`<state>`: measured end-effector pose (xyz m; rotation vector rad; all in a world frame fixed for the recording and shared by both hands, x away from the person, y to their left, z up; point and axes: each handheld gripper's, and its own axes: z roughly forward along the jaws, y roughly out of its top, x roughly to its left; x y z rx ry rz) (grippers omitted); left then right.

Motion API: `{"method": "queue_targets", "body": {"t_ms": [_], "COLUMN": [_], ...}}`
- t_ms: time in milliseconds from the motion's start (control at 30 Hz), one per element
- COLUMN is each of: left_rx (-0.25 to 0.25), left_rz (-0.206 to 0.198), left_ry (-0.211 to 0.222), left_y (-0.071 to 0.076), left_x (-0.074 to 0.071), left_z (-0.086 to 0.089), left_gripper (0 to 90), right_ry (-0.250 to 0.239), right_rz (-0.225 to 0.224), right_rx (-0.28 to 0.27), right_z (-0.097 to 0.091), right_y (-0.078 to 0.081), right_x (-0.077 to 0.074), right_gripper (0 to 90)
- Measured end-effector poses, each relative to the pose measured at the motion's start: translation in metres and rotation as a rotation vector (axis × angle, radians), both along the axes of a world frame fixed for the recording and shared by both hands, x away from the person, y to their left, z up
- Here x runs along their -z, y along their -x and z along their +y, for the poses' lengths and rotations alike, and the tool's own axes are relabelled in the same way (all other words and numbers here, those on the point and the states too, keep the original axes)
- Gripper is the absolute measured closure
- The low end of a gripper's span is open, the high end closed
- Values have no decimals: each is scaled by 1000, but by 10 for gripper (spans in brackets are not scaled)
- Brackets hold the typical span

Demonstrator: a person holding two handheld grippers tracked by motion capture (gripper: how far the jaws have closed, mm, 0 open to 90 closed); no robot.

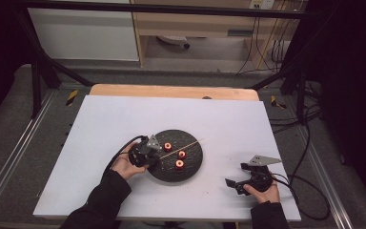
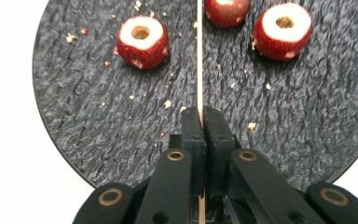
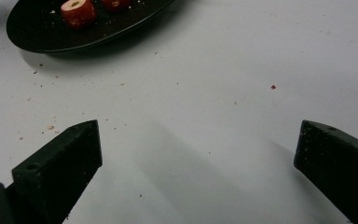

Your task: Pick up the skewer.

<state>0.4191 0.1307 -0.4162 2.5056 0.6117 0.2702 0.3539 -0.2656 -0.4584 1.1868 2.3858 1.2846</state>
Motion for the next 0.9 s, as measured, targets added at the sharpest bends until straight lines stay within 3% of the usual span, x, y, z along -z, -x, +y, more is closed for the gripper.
{"method": "queue_targets", "body": {"t_ms": [267,900], "left_rx": [-18,-166], "left_rz": [-25,-59], "left_ry": [47,202], "left_y": [8,42], "left_x": [-10,-8], "left_z": [5,39], "left_gripper": [881,881], "right_ry": [1,4], "right_rz": [-2,7], "right_rx": [5,19], "right_z": [0,1], "right_y": [0,0], "right_x": [0,-1], "right_gripper": [14,9]}}
